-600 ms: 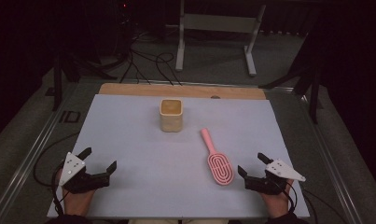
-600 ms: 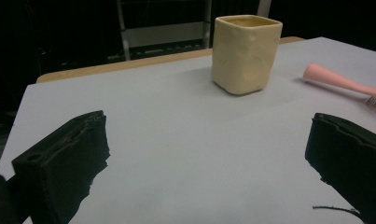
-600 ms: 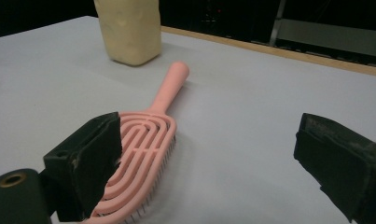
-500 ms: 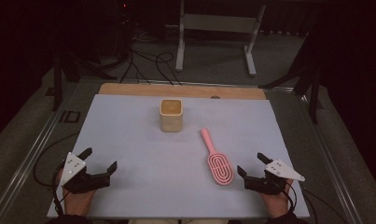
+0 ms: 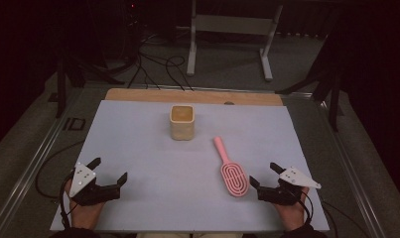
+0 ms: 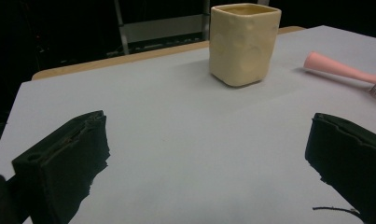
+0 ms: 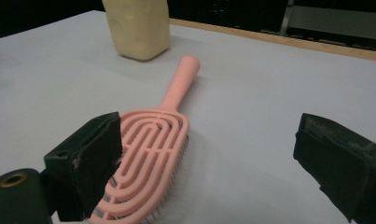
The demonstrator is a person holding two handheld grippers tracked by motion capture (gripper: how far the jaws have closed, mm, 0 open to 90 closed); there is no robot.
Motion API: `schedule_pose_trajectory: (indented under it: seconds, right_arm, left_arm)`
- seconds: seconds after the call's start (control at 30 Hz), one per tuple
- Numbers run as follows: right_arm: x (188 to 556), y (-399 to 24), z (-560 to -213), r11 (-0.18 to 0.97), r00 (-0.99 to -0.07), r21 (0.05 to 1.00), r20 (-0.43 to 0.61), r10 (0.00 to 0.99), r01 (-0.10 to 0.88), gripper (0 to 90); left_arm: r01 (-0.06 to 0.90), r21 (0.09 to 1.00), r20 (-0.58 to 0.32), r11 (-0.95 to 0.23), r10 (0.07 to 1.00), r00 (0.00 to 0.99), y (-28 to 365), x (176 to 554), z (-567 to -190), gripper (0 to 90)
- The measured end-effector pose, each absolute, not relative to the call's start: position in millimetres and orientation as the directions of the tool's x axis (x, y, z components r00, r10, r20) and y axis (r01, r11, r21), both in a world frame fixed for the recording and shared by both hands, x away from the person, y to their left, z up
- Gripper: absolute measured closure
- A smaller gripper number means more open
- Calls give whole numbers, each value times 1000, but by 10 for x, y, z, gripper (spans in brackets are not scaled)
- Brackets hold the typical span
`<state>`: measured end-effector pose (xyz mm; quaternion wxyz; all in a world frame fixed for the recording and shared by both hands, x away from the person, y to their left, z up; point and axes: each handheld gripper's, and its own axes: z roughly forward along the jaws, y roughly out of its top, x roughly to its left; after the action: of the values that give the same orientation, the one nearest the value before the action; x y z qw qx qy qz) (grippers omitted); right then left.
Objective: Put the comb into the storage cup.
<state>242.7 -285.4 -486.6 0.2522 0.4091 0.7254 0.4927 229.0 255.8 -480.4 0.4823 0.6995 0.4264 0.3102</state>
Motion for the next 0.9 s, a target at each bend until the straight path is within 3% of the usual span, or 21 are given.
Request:
schedule_pose_trajectory:
  seconds: [0.9]
  right_arm:
    - [2428,-2625,-4797,179,-615,921,79,785,347,95]
  left_arm:
    - [297,937,31,-181,895,446,2534,2288,-4807,2]
